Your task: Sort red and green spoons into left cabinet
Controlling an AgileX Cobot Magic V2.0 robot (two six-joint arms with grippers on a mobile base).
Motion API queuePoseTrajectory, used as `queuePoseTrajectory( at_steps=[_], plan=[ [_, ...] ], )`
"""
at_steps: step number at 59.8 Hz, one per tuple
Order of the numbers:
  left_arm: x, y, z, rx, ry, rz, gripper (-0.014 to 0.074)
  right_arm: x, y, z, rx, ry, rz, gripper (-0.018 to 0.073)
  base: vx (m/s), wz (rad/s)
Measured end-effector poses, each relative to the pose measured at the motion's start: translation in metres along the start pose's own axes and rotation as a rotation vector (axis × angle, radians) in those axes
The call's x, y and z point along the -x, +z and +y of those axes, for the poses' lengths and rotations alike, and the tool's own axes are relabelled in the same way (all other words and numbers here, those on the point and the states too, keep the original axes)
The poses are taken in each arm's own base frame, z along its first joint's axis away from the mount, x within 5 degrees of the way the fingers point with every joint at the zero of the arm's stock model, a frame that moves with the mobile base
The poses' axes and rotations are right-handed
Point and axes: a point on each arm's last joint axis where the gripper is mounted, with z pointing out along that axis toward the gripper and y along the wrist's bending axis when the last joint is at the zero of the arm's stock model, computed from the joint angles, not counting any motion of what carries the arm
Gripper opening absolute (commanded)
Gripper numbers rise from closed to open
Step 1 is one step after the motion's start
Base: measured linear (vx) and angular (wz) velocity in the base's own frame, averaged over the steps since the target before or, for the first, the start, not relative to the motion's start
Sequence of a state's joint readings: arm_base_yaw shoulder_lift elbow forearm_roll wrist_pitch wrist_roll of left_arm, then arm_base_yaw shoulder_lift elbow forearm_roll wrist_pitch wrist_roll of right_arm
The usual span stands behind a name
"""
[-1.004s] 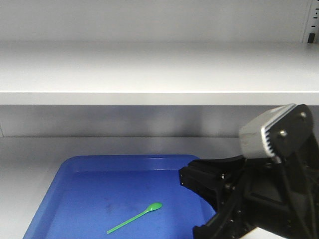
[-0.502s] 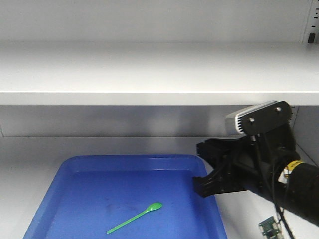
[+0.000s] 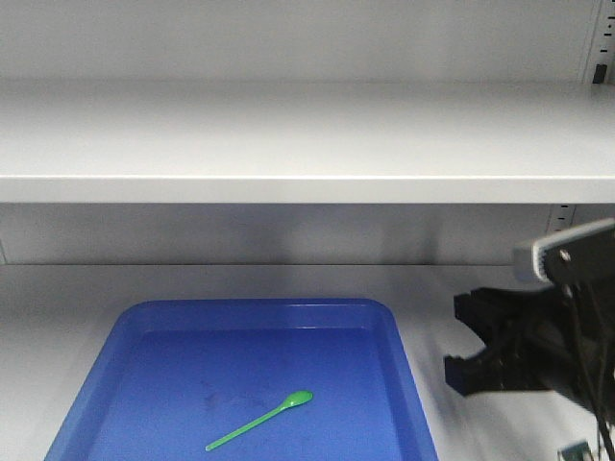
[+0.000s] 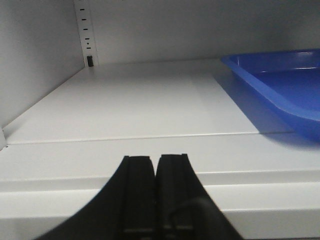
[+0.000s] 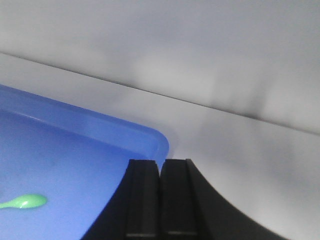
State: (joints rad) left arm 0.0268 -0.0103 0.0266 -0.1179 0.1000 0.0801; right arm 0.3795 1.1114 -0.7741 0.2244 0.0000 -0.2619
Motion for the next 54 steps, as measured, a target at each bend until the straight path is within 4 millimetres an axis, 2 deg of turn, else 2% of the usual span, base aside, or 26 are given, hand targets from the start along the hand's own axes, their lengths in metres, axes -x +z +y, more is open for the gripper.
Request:
queuePoseTrajectory(
  at_steps=[10, 34, 54],
  plan=[
    [0.000, 0.000, 0.000, 0.000, 0.000, 0.000, -0.0001, -0.025, -0.020, -0.001, -0.023, 0.030, -0.040, -0.0001, 0.00, 0.00],
    [0.000, 0.000, 0.000, 0.000, 0.000, 0.000, -0.0001, -0.060, -0.063, -0.007, -0.090, 0.056, -0.161, -0.0001, 0.00, 0.00],
    [0.000, 0.000, 0.000, 0.000, 0.000, 0.000, -0.0001, -0.078, -0.100, -0.023, -0.227, 0.049, -0.245, -0.0001, 0.00, 0.00]
  ],
)
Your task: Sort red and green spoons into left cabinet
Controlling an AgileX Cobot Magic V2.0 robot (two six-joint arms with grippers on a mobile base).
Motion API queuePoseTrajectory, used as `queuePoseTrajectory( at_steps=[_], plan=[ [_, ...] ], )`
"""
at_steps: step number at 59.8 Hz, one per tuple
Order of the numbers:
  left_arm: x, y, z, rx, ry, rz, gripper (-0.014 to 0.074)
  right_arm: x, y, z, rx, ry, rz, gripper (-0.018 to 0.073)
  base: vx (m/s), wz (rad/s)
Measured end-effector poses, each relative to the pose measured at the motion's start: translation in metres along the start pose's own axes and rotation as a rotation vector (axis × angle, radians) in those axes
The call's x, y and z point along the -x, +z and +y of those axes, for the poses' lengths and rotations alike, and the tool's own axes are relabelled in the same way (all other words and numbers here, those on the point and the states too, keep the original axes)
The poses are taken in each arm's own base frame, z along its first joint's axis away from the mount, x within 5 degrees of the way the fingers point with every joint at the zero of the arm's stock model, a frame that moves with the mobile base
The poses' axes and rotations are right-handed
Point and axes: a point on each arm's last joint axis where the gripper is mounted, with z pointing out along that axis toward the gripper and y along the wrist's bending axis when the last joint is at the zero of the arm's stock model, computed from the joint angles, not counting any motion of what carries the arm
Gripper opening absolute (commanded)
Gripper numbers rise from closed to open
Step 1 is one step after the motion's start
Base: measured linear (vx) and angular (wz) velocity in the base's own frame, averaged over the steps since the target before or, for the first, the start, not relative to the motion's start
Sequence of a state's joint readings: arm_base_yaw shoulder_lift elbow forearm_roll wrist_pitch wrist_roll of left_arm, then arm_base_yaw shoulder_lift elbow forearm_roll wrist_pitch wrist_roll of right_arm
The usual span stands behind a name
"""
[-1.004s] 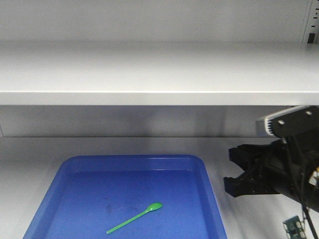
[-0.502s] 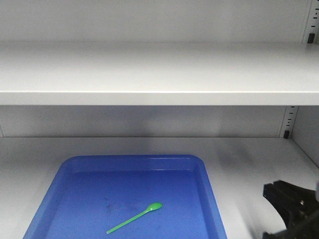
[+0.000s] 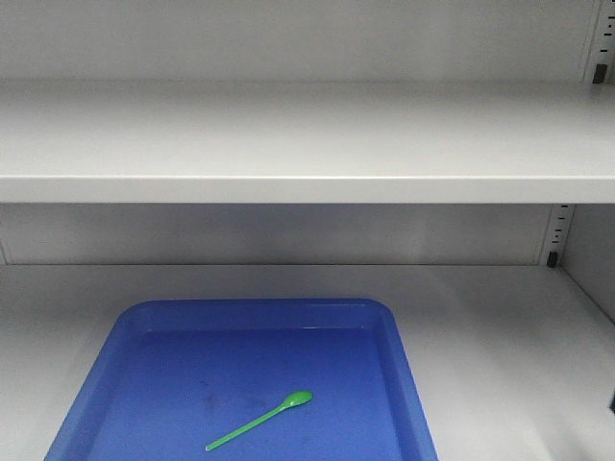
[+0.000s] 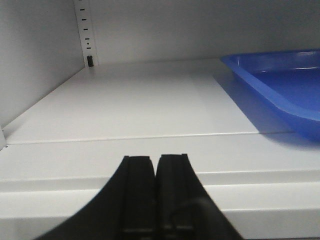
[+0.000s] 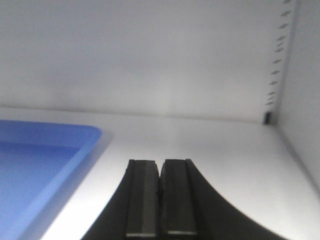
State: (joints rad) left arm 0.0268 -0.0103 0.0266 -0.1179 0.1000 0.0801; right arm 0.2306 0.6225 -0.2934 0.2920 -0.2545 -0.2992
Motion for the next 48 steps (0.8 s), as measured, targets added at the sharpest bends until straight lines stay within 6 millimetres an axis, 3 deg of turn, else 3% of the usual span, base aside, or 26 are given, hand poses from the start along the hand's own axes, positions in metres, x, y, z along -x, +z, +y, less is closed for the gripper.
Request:
queuePoseTrajectory(
  at_steps=[13, 32, 41, 48],
  plan=[
    [0.000, 0.000, 0.000, 0.000, 0.000, 0.000, -0.0001, -0.011, -0.026, -0.010, -0.075, -0.008, -0.021, -0.0001, 0.00, 0.00],
    [0.000, 0.000, 0.000, 0.000, 0.000, 0.000, -0.0001, -0.051, -0.062, -0.011, -0.119, 0.001, -0.093, -0.0001, 0.00, 0.00],
    [0.000, 0.000, 0.000, 0.000, 0.000, 0.000, -0.0001, -0.067, -0.073, -0.010, -0.112, 0.003, -0.139, -0.0001, 0.00, 0.00],
    [0.000, 0.000, 0.000, 0.000, 0.000, 0.000, -0.0001, -0.069, -0.077, -0.008, -0.100, 0.005, -0.145, -0.0001, 0.00, 0.00]
  ],
)
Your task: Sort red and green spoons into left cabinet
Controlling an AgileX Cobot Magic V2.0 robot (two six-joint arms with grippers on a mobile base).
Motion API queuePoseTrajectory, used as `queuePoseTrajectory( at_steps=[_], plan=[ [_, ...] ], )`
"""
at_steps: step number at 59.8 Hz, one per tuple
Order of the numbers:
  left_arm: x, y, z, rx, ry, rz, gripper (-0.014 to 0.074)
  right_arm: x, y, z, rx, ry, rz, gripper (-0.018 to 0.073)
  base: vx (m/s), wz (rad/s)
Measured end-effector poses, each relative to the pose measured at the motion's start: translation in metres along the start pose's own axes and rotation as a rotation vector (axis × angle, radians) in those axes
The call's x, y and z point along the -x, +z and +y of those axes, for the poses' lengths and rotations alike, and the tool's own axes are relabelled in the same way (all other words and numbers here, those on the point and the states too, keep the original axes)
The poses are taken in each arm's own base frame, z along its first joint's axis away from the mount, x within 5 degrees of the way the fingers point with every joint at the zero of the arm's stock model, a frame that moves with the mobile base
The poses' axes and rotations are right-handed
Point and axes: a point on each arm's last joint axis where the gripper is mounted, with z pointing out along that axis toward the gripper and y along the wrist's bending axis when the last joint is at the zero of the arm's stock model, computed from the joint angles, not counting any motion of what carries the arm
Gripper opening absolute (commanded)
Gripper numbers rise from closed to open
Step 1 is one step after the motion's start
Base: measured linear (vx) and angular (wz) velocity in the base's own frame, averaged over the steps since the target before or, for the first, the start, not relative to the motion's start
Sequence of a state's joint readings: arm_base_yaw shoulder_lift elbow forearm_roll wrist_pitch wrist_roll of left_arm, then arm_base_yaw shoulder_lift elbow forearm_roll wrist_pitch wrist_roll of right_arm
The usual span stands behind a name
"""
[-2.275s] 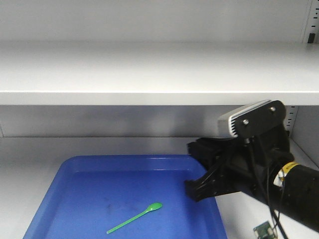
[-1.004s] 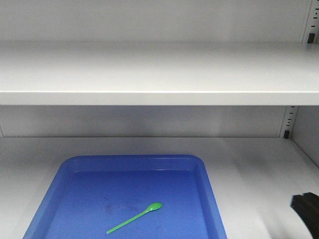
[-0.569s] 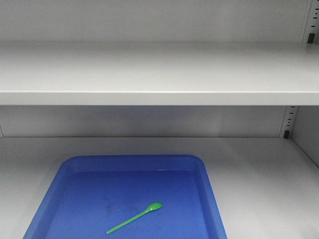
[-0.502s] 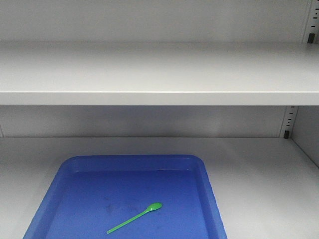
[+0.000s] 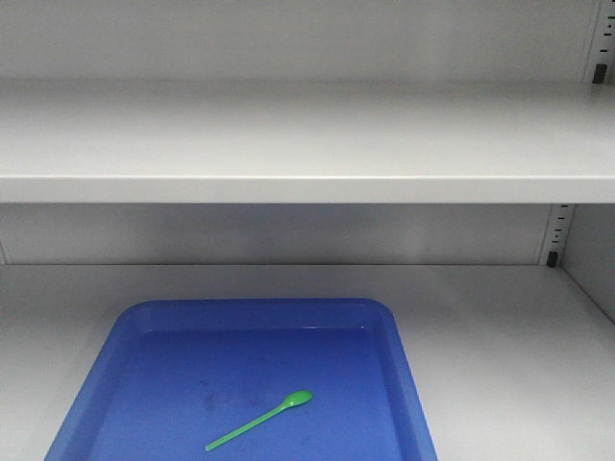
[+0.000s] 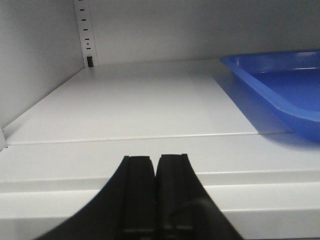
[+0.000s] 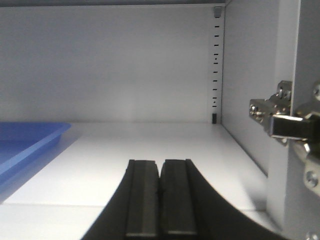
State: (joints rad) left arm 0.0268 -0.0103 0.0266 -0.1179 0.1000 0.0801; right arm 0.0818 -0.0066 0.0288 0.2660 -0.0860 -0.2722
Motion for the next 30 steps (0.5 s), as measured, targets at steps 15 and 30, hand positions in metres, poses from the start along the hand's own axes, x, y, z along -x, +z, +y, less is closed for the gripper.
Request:
queuePoseTrajectory(
  at_steps=[15, 30],
  plan=[
    [0.000, 0.000, 0.000, 0.000, 0.000, 0.000, -0.0001, -0.012, -0.001, 0.003, 0.034, 0.030, 0.131, -0.0001, 0.00, 0.00],
    [0.000, 0.000, 0.000, 0.000, 0.000, 0.000, -0.0001, -0.015, -0.001, 0.004, 0.039, 0.048, 0.160, -0.0001, 0.00, 0.00]
  ],
)
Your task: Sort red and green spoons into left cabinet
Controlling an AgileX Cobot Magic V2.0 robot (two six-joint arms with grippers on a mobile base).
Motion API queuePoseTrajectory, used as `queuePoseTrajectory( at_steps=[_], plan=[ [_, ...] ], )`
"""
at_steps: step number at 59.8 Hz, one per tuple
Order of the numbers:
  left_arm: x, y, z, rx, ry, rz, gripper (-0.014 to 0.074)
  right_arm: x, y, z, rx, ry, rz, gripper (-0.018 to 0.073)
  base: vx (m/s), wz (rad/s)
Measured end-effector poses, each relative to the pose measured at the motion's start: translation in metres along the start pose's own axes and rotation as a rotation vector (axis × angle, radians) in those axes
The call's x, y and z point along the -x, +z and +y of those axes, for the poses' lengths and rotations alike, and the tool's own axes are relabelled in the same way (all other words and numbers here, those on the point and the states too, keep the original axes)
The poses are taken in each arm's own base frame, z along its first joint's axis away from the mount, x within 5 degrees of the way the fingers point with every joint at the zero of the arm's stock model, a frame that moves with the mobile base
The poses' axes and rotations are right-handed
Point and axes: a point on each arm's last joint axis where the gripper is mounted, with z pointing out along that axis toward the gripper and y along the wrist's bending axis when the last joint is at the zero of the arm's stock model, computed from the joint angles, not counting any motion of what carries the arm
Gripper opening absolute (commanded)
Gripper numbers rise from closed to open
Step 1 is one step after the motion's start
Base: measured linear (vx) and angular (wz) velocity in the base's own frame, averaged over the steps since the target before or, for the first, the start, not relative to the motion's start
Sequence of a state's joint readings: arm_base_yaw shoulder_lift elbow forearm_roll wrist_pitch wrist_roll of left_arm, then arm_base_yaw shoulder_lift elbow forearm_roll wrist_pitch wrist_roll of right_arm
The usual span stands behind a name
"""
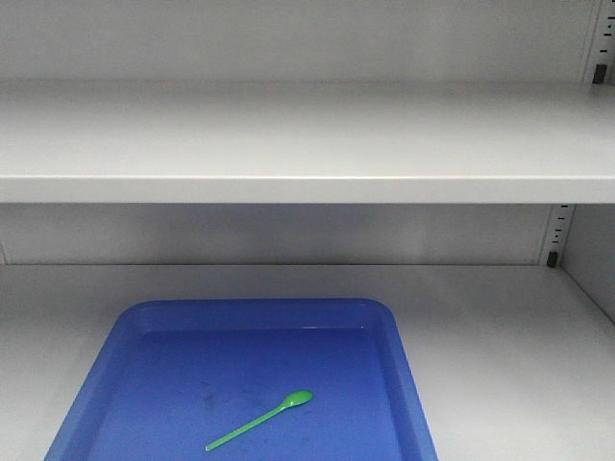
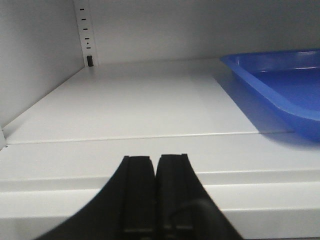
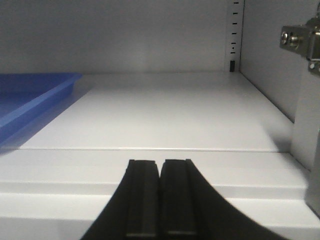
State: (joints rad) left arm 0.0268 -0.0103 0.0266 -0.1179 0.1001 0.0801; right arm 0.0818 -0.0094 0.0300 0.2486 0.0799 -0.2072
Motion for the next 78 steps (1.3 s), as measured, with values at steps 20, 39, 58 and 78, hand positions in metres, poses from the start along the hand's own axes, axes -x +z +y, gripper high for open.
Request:
queuePoseTrajectory(
  at_steps=[20, 39, 58, 78],
  plan=[
    [0.000, 0.000, 0.000, 0.000, 0.000, 0.000, -0.0001, 0.000, 0.000, -0.002, -0.018, 0.014, -0.001, -0.0001, 0.00, 0.00],
    [0.000, 0.000, 0.000, 0.000, 0.000, 0.000, -0.0001, 0.000, 0.000, -0.003, -0.028, -0.003, -0.004, -0.0001, 0.00, 0.00],
    [0.000, 0.000, 0.000, 0.000, 0.000, 0.000, -0.0001, 0.000, 0.000, -0.002, -0.027, 0.010, 0.005, -0.0001, 0.00, 0.00],
    [0.000, 0.000, 0.000, 0.000, 0.000, 0.000, -0.0001, -0.011, -0.001, -0.004, -0.040, 0.018, 0.117, -0.0001, 0.00, 0.00]
  ],
)
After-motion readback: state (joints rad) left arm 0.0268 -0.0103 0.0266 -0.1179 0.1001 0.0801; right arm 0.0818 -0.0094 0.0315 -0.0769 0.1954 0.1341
